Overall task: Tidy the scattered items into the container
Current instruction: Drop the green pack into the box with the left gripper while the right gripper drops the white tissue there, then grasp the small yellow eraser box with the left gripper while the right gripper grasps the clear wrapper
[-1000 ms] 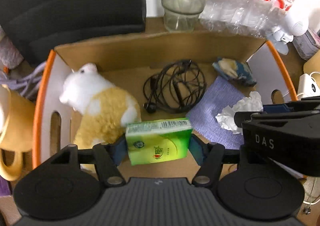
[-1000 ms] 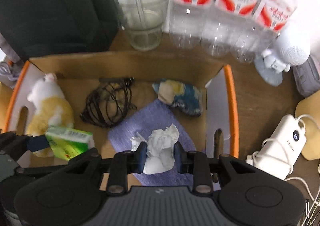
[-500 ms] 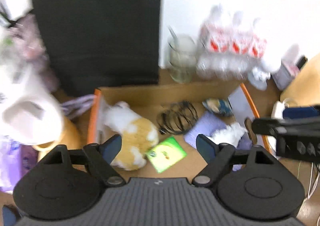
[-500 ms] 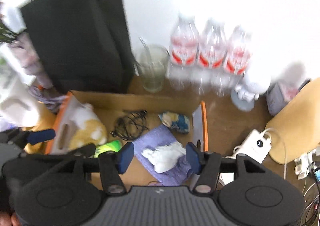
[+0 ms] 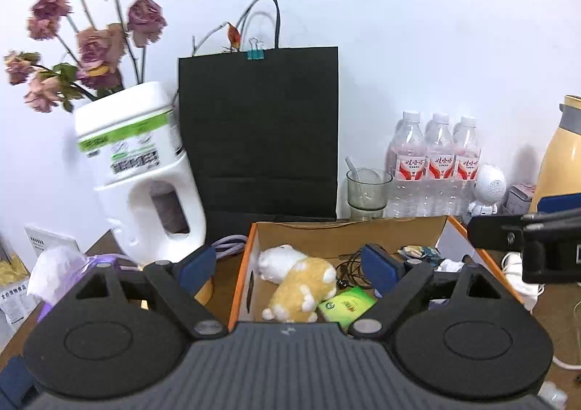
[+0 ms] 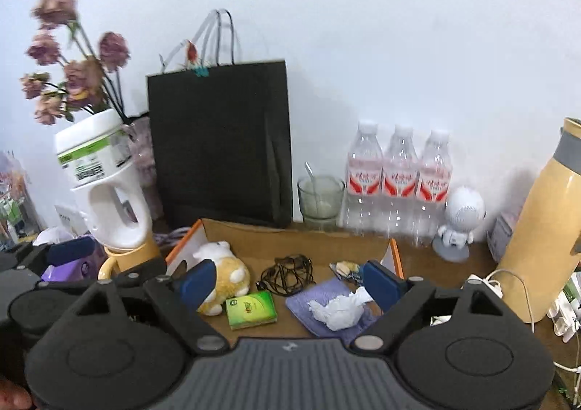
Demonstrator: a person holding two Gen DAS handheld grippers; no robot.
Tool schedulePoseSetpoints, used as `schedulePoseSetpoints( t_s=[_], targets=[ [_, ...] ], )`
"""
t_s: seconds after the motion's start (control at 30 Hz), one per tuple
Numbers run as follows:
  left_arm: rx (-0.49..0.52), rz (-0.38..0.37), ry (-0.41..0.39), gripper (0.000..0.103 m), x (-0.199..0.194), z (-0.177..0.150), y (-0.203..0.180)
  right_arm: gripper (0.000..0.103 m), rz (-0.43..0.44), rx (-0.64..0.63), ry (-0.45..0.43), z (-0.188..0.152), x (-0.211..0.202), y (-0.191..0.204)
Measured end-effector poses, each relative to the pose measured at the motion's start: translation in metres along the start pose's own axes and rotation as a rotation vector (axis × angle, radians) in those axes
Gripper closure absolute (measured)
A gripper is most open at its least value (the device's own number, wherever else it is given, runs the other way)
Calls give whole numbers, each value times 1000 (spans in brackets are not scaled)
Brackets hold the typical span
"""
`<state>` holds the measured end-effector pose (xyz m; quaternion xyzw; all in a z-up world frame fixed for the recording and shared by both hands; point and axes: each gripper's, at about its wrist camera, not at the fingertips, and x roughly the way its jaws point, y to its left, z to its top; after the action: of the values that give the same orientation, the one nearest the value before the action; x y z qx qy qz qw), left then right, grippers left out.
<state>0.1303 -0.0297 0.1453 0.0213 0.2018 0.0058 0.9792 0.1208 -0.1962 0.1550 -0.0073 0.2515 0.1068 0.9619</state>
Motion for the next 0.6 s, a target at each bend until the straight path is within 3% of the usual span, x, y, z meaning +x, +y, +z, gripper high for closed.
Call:
schedulePoseSetpoints(
  t_s=[0.17, 0.27, 0.43, 0.5, 0.6],
  targets=[
    [-40, 6, -91, 12, -29, -39, 15, 15, -24, 21, -111, -45, -19, 3],
    [-9, 13, -77, 8, -68, -80, 32, 15, -19, 55, -133, -92, -54, 0],
    [18, -21, -26, 5, -135, -158, 47, 14, -19, 42, -137, -168, -116, 5],
    [42, -32, 9, 5, -147, -175, 45, 14, -58, 20, -89, -190, -127, 10],
    [60, -44, 9, 5, -146, -176, 47, 14, -52, -58, -41, -205, -129, 20]
  ],
)
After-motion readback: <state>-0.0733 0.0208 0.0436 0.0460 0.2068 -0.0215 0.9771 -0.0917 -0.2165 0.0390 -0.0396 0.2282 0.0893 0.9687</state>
